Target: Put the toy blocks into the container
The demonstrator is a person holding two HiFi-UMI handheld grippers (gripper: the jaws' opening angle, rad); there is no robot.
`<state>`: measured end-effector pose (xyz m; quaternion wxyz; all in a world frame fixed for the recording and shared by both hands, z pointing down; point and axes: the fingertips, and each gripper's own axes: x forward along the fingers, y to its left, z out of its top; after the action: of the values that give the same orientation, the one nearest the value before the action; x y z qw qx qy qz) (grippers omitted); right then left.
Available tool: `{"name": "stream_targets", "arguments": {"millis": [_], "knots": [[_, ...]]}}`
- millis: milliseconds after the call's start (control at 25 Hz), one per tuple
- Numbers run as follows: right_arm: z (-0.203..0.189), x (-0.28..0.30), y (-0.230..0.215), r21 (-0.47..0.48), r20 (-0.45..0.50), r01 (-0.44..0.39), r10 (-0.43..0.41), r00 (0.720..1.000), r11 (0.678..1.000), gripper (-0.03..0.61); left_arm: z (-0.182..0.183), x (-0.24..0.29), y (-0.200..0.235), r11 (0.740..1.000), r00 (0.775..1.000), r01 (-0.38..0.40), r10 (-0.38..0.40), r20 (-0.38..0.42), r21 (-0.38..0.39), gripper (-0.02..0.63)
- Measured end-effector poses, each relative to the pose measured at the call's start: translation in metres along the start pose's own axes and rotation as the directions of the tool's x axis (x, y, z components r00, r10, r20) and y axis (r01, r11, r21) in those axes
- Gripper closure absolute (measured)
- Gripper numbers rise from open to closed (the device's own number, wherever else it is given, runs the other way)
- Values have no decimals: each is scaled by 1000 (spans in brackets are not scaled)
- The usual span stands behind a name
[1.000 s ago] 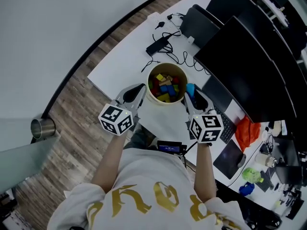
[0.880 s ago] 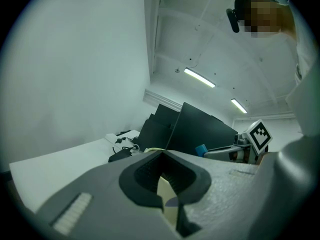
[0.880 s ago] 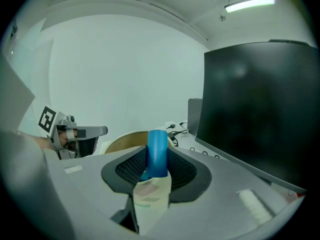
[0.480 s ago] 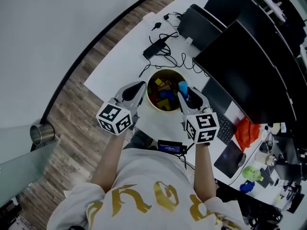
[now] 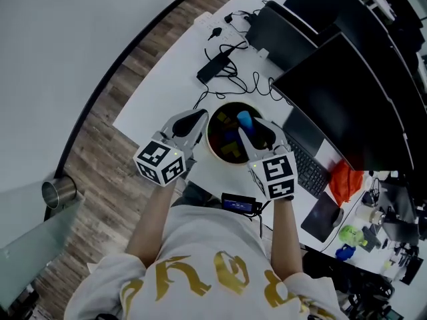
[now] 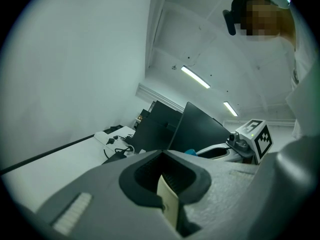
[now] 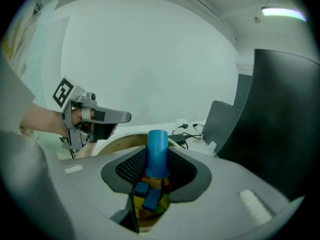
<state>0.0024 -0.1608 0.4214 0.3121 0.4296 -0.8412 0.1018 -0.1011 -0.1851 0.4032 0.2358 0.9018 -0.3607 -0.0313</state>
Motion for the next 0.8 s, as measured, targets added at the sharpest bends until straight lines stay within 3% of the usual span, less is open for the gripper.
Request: {"name": "stream_targets", "arguments": {"millis": [240,800], "knots": [[2,21,11,-101,-84,-61,53,995,993,416,8,9,9,999,999,42,-42,-19,6,604],[-15,51,25,-256,-255,-126,58,965,958,426,11,16,18,993,994,99,-102,-43,-62,604]]}}
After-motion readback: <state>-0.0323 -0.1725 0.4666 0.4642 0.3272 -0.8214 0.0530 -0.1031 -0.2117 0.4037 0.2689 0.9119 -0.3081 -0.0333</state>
